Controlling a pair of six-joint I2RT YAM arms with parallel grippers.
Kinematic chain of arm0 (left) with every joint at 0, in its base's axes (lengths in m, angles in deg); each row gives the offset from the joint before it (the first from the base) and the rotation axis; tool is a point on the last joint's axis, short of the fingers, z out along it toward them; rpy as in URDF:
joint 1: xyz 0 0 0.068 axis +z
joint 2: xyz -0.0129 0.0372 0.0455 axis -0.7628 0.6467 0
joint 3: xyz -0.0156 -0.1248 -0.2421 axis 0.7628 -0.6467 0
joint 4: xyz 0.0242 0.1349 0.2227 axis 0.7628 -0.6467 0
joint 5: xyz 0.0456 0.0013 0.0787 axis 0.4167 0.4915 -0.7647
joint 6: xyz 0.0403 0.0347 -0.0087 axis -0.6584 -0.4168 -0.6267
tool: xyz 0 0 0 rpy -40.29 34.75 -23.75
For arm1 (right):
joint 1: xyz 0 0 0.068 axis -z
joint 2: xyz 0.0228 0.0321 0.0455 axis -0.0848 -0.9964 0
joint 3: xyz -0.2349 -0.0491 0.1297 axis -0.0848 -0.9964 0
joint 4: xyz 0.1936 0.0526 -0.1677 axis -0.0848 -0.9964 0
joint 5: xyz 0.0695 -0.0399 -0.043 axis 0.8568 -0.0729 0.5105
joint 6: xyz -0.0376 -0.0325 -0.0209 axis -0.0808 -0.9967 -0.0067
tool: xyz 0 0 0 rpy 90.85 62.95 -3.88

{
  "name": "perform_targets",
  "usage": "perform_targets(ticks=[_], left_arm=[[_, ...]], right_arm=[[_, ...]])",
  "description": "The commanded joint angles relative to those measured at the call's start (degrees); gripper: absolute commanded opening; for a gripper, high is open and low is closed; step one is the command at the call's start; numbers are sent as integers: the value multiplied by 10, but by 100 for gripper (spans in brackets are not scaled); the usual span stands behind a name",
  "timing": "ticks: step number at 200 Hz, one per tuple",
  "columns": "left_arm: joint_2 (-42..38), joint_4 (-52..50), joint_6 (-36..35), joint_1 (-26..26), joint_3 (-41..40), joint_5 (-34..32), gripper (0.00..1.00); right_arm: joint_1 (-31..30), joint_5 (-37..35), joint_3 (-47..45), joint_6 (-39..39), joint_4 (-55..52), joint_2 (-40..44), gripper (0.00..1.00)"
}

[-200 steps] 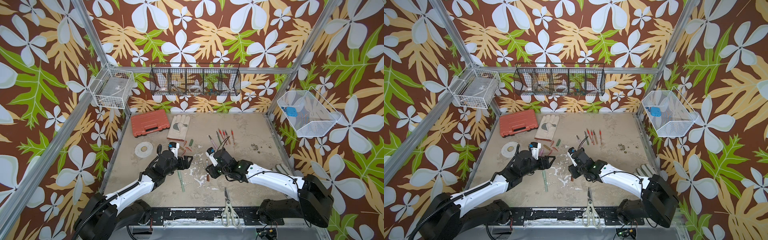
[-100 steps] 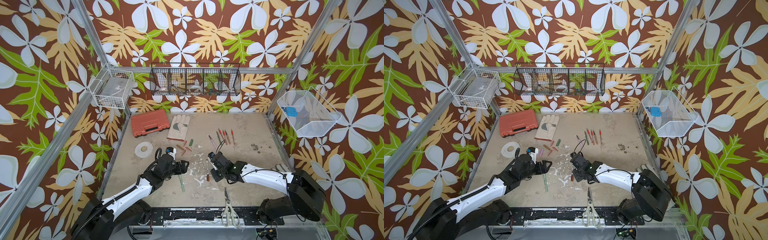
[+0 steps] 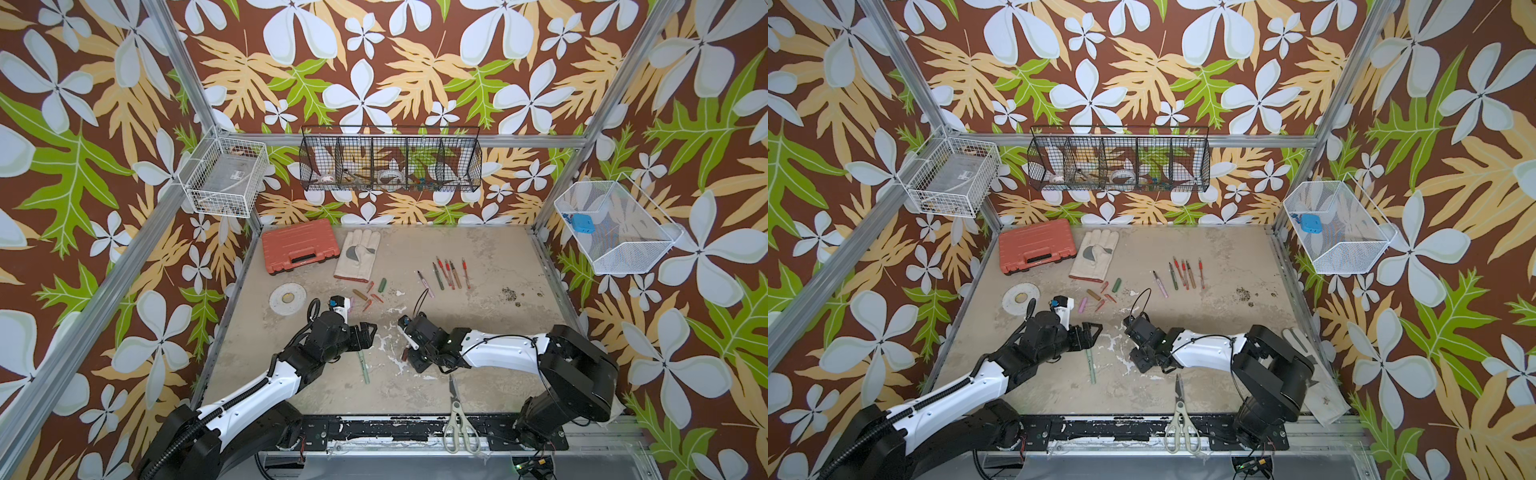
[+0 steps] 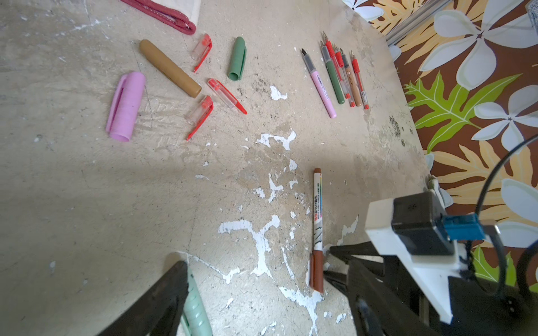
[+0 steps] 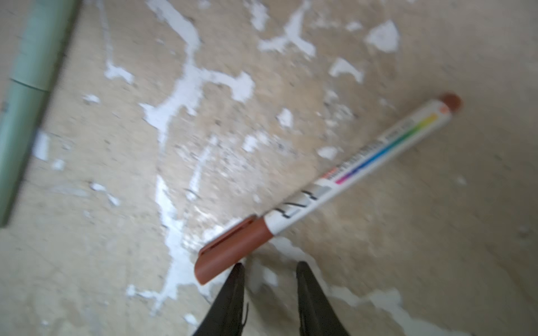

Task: Remove pen caps from pens
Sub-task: Rotate the pen at the center of the table.

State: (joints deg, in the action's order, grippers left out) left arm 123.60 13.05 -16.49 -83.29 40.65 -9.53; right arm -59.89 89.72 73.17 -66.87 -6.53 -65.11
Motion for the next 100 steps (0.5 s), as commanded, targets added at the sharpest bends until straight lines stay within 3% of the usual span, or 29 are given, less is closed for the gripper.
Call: perform_targets(ticks=[1,32,60,81,100], left_arm=[[4,2,4,-1,3,-5,86],[13,3,1,-1,4,-7,87],[16,-5,-11,-1,4,-15,88],[16,1,-14,-1,2,-16,89],[11,23,-10,-1,-6,-5,89]], right_arm=[[-10,44,36,10,10,-38,31],[-7,39,109,-3,7,-63,29],[9,22,93,-22,1,28,30],[62,31,77,-48,-3,79,44],[118,80,72,-67,5,73,52]])
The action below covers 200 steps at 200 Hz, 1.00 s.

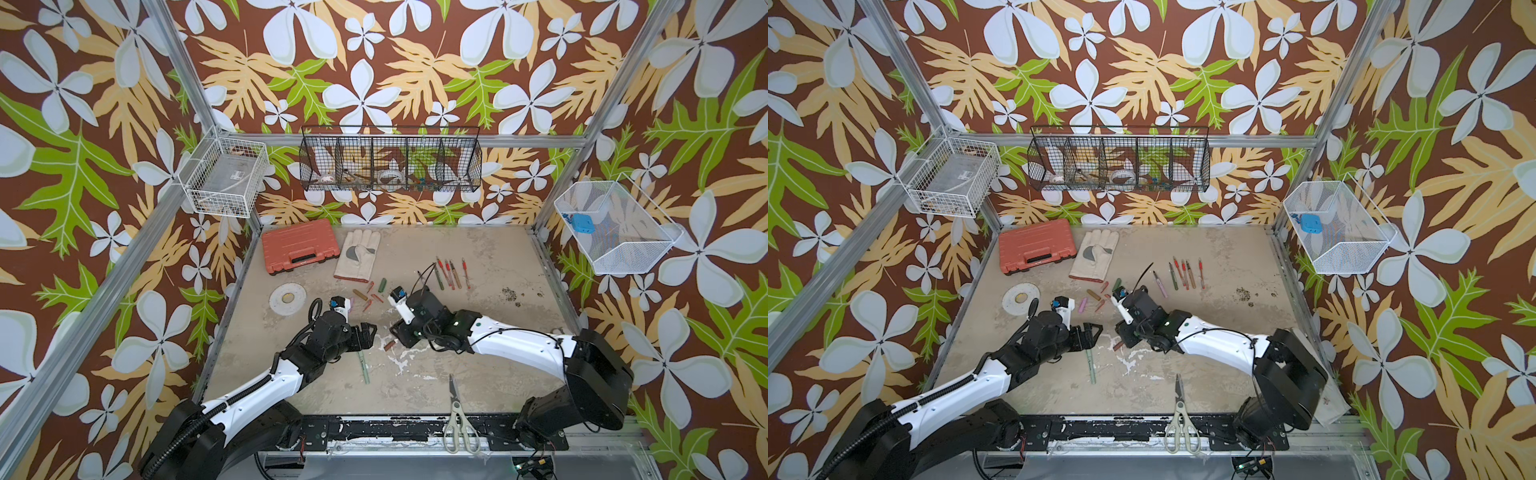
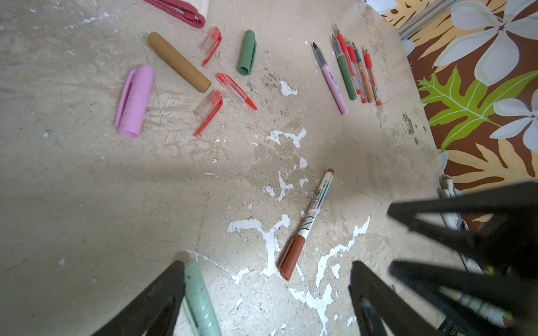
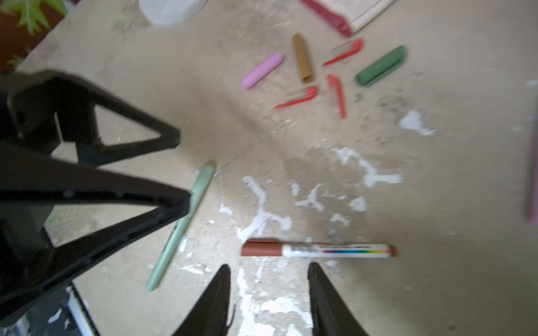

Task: Remove pen caps from pens
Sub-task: Rotate the pen at the center of the table, then move the pen to the center of the table.

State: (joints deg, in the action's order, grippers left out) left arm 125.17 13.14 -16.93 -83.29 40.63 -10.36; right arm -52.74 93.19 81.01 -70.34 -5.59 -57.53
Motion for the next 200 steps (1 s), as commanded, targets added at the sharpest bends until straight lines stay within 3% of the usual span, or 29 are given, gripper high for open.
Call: perform_targets(ticks=[1,25,99,200], left_arm=[[-5,23,-5,-1,-6,4,89],[-26,45,6,-1,-23,6,89],[-22,38,3,-1,-20,10,89],[-22,74,-24,-1,-39,15,90]], right_arm=[[50,47,-6,-33,-5,-3,52],[82,90,6,-45,0,-51,53],[102,195,77,-52,-7,-183,51],[111,219,33,-26,13,-169,56]])
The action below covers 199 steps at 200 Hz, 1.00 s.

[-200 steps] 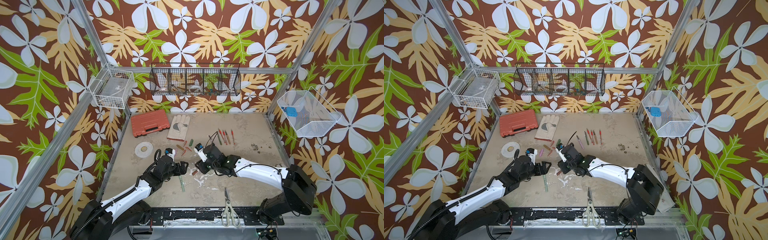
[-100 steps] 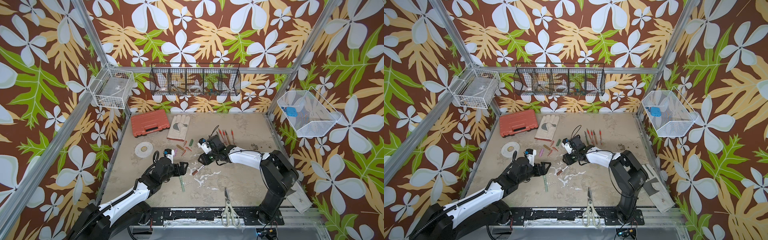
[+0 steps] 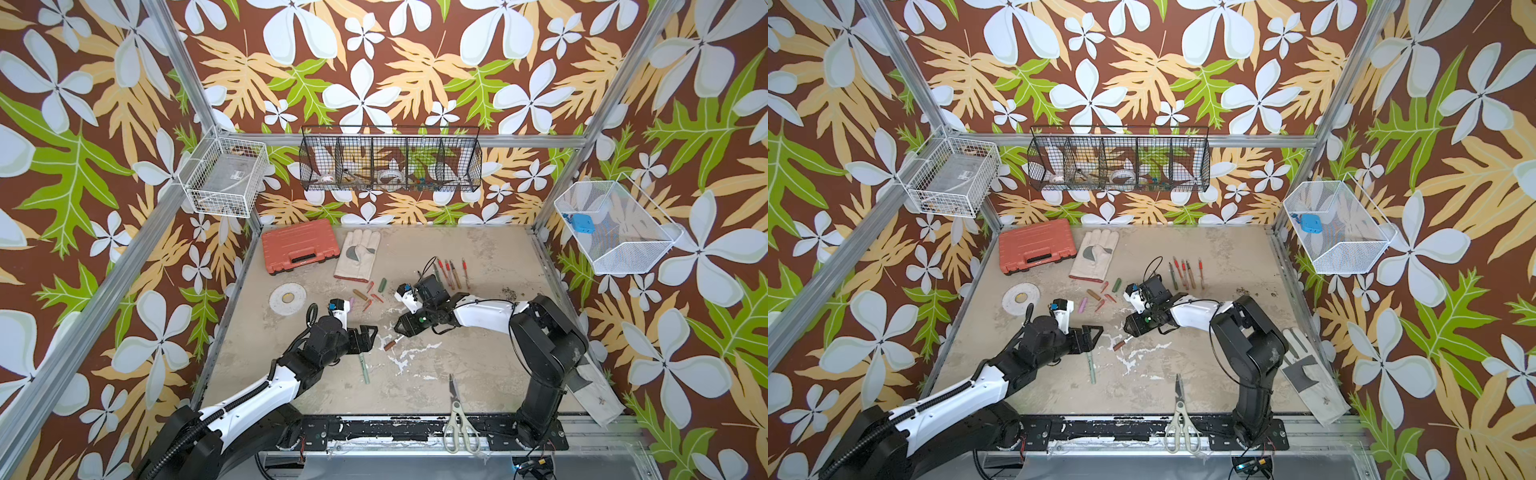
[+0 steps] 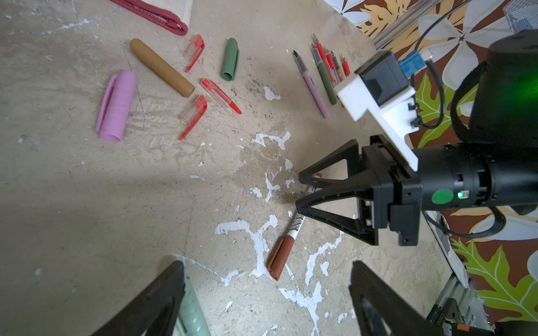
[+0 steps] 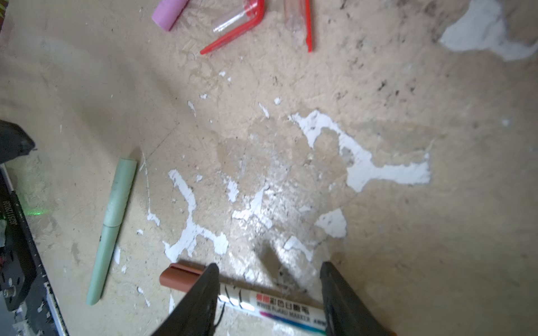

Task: Remove pen caps from pens
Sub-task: Move the pen to the center of the table.

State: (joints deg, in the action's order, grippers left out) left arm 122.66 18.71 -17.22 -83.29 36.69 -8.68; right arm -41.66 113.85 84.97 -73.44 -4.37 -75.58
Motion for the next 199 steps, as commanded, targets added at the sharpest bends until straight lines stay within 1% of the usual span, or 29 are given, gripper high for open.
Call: perform_targets(ticks=[1,45,115,150,199], left_arm=[[3,19,-21,-1,1,-2,90],[2,27,-55,0,7,5,90],[-59,60,-80,-1,-35,3,91],[-58,64,-83,-1,-34,17,91],[-48,58,-83,-1,-32,16,91]], right_arm=[[0,13,-7,5,1,11,56],[0,22,-9,12,7,12,59],[5,37,-10,5,1,0,59],[10,46,-10,4,0,-7,59],[10,47,-43,18,14,18,59]])
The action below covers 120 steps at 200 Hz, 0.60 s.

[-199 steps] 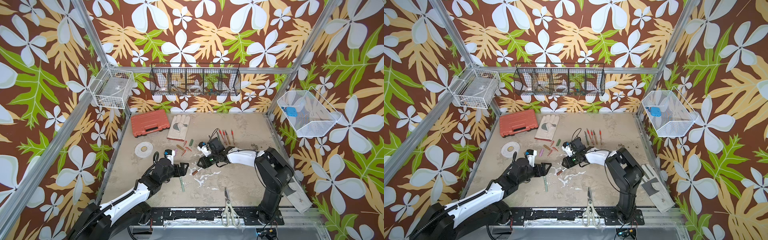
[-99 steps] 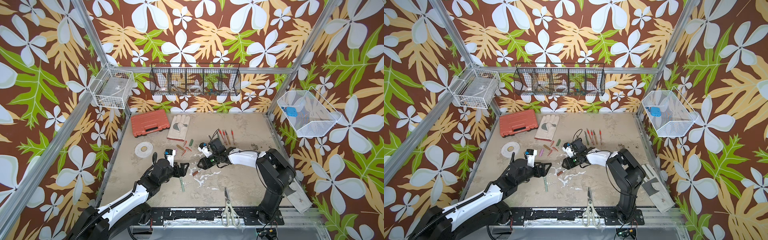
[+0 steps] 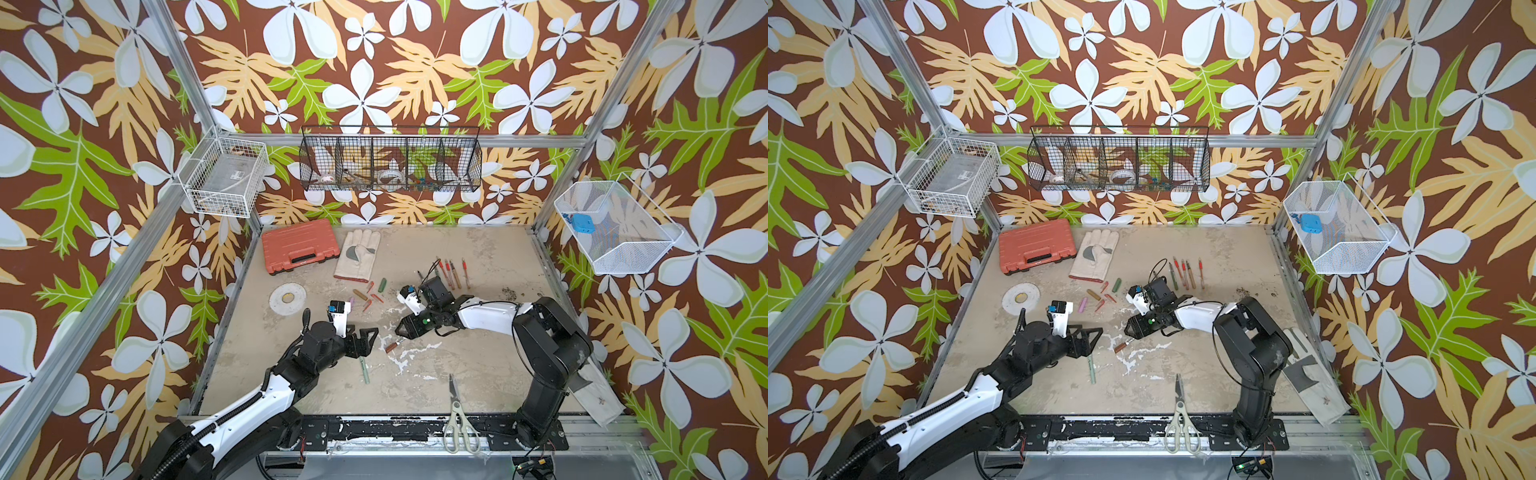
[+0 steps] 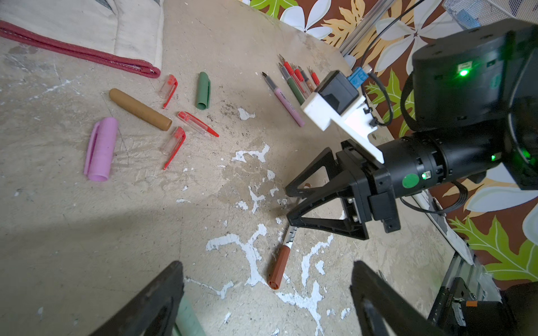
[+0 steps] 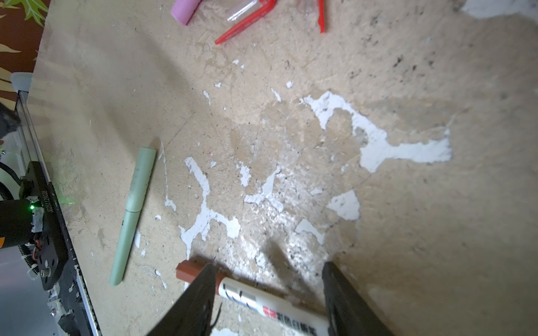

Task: Remove pen caps from pens
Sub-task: Move the pen to the center of the table.

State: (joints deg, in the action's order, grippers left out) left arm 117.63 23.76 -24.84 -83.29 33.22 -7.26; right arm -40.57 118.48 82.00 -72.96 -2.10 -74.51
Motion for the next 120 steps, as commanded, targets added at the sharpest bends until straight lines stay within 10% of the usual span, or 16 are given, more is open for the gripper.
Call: perform_targets(ticks=[1,120], left_arm=[[1,7,-7,-1,3,1,91],[0,3,-5,-1,4,-1,91]], right_arm=[[-1,1,-15,14,-9,8,59],[-13,-21,-131,-17,15,116,63]])
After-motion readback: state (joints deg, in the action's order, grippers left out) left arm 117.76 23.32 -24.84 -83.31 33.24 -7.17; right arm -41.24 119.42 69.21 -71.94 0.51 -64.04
